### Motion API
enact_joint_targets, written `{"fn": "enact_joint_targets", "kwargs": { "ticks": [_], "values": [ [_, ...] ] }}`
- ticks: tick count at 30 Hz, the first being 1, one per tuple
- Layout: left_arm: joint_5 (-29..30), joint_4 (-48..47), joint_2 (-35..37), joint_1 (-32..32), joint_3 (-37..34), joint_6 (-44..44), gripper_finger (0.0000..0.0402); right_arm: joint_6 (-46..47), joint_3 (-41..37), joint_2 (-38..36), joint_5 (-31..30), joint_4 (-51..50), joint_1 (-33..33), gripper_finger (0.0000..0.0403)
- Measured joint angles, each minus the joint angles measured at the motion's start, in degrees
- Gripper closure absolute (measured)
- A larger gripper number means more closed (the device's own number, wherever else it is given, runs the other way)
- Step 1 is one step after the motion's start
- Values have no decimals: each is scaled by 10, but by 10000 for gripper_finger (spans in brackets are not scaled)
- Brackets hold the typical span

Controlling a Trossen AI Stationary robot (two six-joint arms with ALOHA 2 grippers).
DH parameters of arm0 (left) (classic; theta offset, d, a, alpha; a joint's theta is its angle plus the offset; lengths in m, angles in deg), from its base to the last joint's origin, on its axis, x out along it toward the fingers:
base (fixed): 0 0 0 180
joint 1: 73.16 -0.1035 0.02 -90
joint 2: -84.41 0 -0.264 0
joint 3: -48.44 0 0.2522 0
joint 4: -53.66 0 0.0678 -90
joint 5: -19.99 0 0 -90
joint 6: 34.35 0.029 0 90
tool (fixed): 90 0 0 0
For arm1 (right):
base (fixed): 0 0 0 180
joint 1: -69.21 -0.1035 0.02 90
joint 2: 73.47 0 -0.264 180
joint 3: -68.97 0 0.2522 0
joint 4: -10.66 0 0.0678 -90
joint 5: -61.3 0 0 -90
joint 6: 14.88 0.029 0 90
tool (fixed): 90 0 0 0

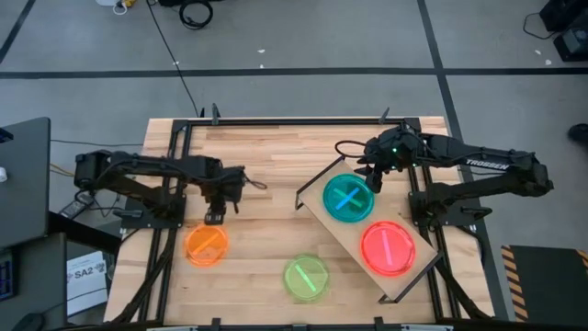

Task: Place and stack plates onto a shelf
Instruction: Stack the orange plate on top of the blue plate on the shelf

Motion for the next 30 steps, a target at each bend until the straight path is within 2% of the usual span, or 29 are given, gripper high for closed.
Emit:
{"fn": "enact_joint_targets", "kwargs": {
  "ticks": [5, 9, 13, 22, 30],
  "values": [
    [-12, -2, 0, 49, -47, -36, 225, -1, 0, 0, 0, 7, 0, 242],
    [8, 6, 0, 78, -42, -45, 225, -2, 0, 0, 0, 18, 0, 242],
    [30, 3, 0, 92, -43, -57, 225, -2, 0, 0, 0, 18, 0, 242],
    [32, 2, -1, 114, -43, -57, 226, -2, 0, 0, 0, 17, 0, 242],
    [34, 2, -61, 129, -43, -58, 226, -2, 0, 0, 0, 17, 0, 242]
  ]
}}
